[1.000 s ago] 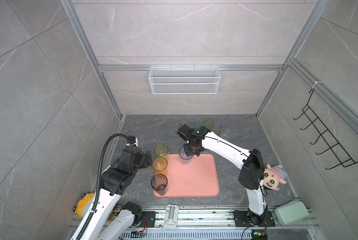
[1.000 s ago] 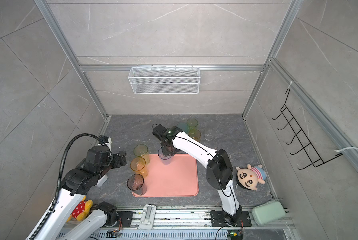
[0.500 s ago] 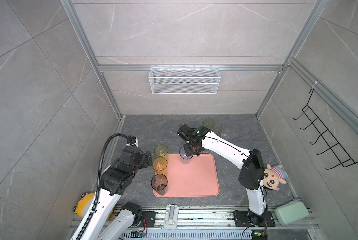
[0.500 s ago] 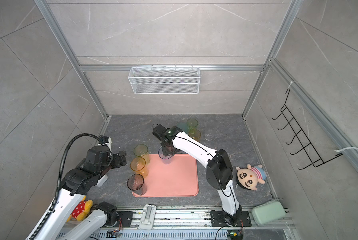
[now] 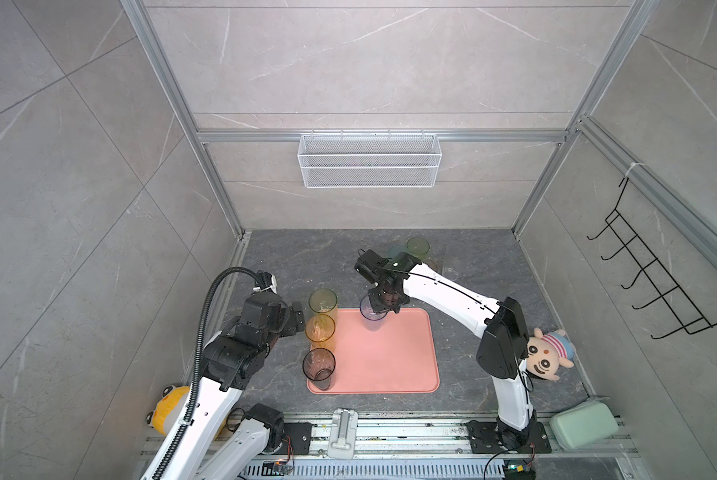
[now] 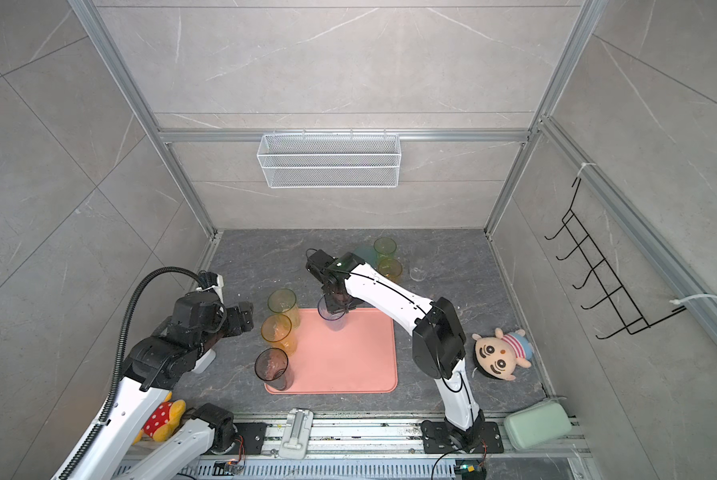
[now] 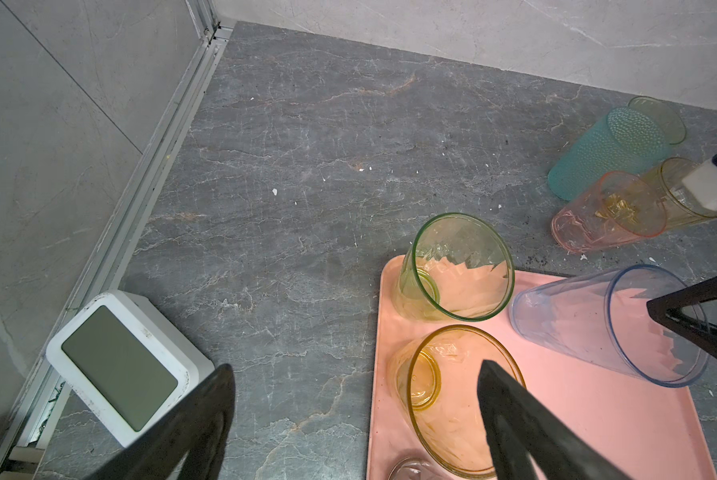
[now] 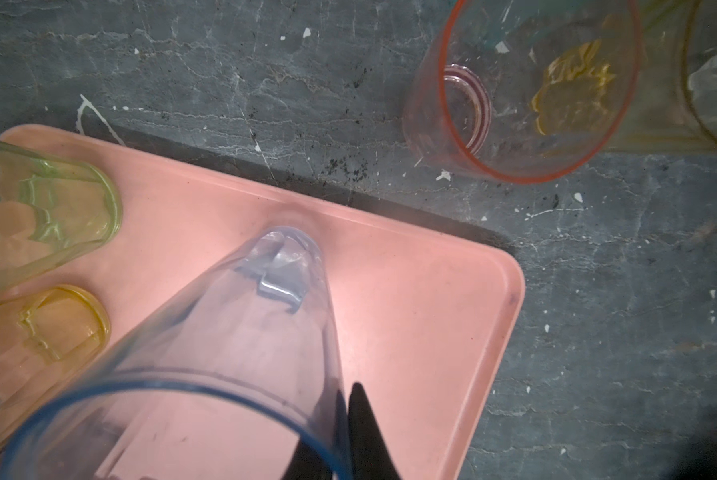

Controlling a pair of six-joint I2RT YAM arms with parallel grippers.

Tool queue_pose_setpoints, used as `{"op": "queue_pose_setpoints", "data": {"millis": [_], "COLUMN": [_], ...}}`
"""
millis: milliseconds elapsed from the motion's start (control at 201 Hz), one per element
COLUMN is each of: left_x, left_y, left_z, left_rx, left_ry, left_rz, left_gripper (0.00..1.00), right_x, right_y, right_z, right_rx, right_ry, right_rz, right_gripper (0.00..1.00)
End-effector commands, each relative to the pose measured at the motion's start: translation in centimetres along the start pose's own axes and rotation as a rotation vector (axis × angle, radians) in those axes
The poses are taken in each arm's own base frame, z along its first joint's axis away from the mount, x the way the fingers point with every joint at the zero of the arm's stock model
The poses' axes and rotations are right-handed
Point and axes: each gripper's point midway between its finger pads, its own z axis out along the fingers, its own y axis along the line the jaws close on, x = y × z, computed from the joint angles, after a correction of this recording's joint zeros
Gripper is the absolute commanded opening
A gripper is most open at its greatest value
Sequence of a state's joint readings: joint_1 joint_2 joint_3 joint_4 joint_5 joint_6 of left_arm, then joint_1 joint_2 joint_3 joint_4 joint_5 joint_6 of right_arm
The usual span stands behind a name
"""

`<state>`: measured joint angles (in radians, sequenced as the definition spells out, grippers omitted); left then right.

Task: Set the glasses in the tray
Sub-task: 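Lower the light blue cup onto the tray beside the green cup, then open the right gripper and raise it back toward the cup cluster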

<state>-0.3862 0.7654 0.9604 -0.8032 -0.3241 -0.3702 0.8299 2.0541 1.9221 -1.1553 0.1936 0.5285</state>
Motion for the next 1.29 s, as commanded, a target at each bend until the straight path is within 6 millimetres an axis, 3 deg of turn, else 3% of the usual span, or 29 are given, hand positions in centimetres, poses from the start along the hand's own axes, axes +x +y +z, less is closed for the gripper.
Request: {"op": "queue_pose_setpoints", "data": {"millis": [0,383,737,896,1095,1290], "left_x": [-0.3,-0.3,-0.3,-0.3,-0.3,-0.3], "left_y": [0.0,-0.1,0.0,0.0,0.0,0.0], "left_z": [0.0,0.1,0.0,-0.1,-0.1,-0.1], "left_rx": [-0.004,0.0,-0.002,-0.001,-0.001,0.001], "left_ry": [-0.013,-0.012,-0.016,-0.017,-0.018,-0.017], "left_rz": [-0.01,-0.01,-0.012,-0.011,-0.013,-0.011], "left_gripper": [0.91,0.91,0.91,0.91,0.91,0.91], "right_x": [0.4,-1.0,-4.1,-5.7,-8.2,-11.1], "right_y": [-0.5,-1.5,-2.9,-4.8,-7.7,-10.7], "right_z": [0.2,-2.2,-7.8,-9.5,-9.8,-8.0], "right_rx": [0.011,0.024,0.03,0.049,0.07,0.105], "right_ry": [0.028,-0.029,-0.202,-0.268,-0.333,-0.375], "right_rz": [0.01,0.01,-0.002,0.043,0.115,0.185], "right_gripper": [0.16,0.34,0.39,0.43,0.45,0.47]}}
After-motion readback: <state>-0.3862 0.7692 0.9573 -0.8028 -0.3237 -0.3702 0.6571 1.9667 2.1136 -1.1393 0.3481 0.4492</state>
